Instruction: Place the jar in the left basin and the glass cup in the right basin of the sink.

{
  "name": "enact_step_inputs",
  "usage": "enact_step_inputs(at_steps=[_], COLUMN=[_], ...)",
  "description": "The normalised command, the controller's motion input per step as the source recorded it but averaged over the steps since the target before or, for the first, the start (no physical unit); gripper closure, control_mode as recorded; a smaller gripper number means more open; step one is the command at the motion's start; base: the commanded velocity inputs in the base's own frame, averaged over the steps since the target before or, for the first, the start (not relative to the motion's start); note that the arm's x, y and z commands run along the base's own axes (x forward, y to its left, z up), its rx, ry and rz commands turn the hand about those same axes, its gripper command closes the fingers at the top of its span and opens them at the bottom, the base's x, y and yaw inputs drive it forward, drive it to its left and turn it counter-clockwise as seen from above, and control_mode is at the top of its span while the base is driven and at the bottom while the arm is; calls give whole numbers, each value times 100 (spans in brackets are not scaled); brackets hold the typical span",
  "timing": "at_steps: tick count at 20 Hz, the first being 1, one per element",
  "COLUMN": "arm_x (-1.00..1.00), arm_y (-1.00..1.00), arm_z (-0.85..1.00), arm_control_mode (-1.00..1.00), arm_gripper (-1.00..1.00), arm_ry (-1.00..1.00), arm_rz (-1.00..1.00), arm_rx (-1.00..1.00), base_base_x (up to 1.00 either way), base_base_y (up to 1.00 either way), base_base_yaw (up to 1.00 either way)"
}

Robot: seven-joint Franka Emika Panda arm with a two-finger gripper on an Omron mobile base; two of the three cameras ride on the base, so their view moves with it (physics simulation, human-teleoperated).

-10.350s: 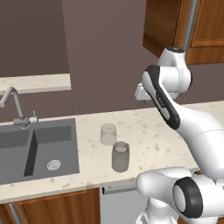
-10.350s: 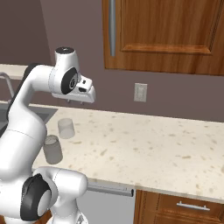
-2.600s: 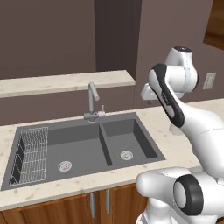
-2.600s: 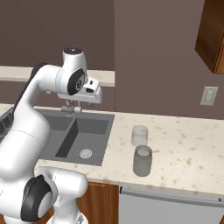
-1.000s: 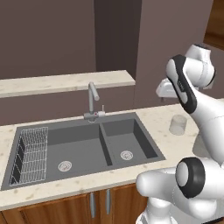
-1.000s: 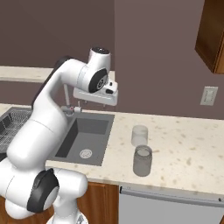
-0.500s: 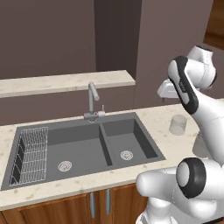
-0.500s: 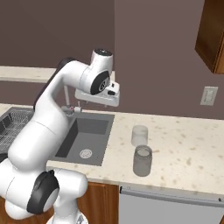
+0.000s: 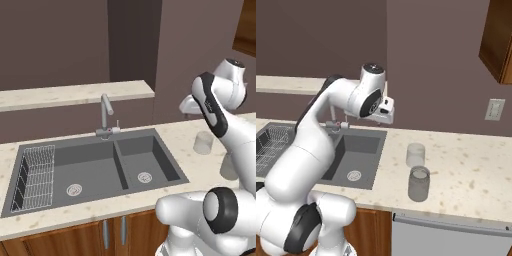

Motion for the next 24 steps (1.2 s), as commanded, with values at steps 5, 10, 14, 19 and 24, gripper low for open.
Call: enact_step_inputs(at_steps=[5, 10, 14, 19, 24], arm_x=[0, 7, 13, 10, 10], arm_y=[0, 0, -3, -5, -9], arm_z=[-31, -26, -22, -16, -16], arm_control_mode=[-100, -100, -100, -100, -100], arm_gripper=[-100, -100, -100, -100, -100], arm_ry=[0, 6, 2, 0, 0], arm_rz=[-9, 0, 0, 0, 0], arm_rx=[-13, -20, -11, -3, 0], base_base_x=[0, 0, 0, 0, 0], base_base_y=[0, 0, 0, 0, 0], base_base_yaw=[0, 0, 0, 0, 0])
